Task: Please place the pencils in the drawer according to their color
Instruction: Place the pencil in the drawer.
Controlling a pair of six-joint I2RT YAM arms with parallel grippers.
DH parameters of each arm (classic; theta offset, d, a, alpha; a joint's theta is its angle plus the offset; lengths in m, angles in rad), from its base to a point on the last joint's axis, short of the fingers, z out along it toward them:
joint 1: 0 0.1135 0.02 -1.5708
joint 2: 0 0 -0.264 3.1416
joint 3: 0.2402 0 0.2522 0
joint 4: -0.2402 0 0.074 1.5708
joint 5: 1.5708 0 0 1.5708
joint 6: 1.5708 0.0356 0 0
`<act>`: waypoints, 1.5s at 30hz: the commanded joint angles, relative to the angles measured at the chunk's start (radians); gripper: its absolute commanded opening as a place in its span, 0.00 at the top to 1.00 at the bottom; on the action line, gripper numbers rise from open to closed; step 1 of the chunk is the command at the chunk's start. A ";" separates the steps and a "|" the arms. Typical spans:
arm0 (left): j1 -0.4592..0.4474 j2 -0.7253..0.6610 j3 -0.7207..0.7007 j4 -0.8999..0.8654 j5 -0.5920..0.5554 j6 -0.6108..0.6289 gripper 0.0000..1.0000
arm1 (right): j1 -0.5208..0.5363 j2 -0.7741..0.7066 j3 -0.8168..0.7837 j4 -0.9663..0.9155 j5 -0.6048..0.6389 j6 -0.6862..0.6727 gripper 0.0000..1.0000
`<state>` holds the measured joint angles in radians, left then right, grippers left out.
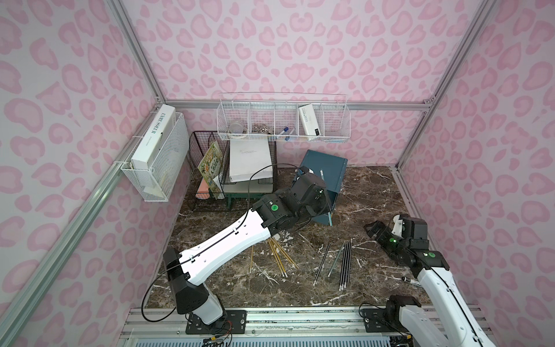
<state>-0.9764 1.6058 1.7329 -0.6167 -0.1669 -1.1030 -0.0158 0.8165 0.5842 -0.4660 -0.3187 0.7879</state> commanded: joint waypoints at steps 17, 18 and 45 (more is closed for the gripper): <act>-0.015 0.116 0.043 -0.058 -0.040 -0.584 1.00 | 0.022 0.010 0.014 0.006 -0.017 0.053 0.00; -0.015 0.122 0.045 -0.067 -0.042 -0.593 1.00 | 0.022 0.009 0.014 0.004 -0.016 0.051 0.00; 0.129 0.220 0.109 -0.175 0.062 -0.472 1.00 | 0.022 0.051 -0.001 0.041 0.006 0.045 0.00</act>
<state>-0.8604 1.8130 1.8320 -0.7692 -0.1310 -1.6154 0.0051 0.8661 0.5865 -0.4435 -0.3244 0.8360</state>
